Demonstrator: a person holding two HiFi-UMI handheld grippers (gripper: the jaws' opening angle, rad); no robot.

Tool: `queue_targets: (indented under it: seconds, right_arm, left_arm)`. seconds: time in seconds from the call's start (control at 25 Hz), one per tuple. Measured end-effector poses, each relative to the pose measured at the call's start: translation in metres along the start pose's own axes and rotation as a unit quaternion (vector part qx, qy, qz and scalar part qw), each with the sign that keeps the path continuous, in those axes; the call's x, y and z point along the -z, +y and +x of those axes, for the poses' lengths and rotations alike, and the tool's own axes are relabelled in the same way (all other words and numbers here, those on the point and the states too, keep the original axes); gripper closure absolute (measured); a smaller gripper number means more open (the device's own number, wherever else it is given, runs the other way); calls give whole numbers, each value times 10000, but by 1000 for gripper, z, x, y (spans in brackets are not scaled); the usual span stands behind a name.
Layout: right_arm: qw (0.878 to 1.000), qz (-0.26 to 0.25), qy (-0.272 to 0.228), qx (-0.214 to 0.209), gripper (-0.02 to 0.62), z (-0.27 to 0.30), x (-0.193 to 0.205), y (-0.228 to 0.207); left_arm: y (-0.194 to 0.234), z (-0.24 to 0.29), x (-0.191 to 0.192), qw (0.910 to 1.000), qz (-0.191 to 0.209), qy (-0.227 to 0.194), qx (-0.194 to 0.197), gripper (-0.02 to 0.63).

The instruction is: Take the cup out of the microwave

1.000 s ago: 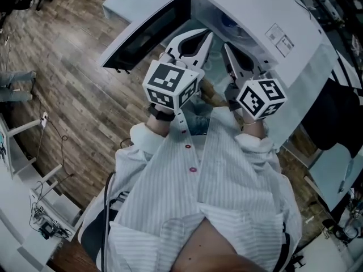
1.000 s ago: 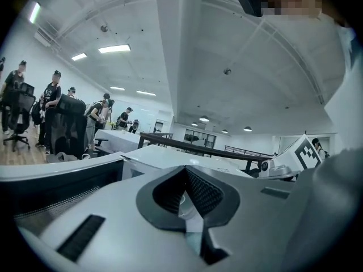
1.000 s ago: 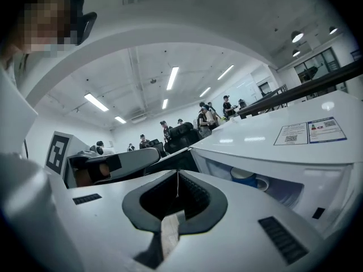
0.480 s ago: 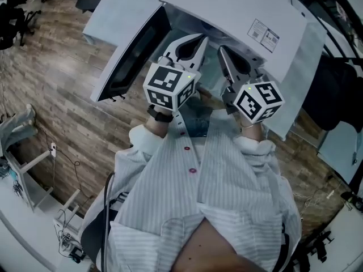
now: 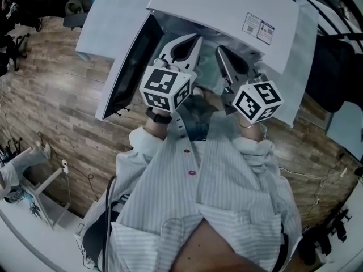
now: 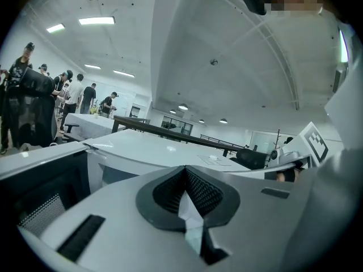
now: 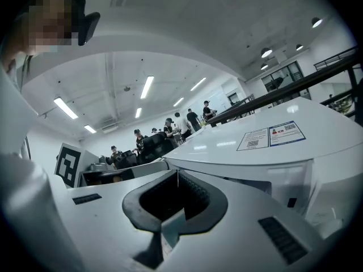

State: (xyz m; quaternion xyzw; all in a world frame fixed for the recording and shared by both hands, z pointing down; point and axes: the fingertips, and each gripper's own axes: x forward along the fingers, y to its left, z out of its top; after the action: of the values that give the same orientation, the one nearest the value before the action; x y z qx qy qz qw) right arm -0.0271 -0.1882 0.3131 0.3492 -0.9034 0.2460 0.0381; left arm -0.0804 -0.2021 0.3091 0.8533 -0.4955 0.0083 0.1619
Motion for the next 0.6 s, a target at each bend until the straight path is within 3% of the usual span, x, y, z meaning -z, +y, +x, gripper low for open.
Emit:
queue_targets:
  seconds: [0.6]
  right_arm:
    - [9985,396,2,366,561,10,32,-14]
  left_arm:
    - [17,20,35,9987,0,340,382,597]
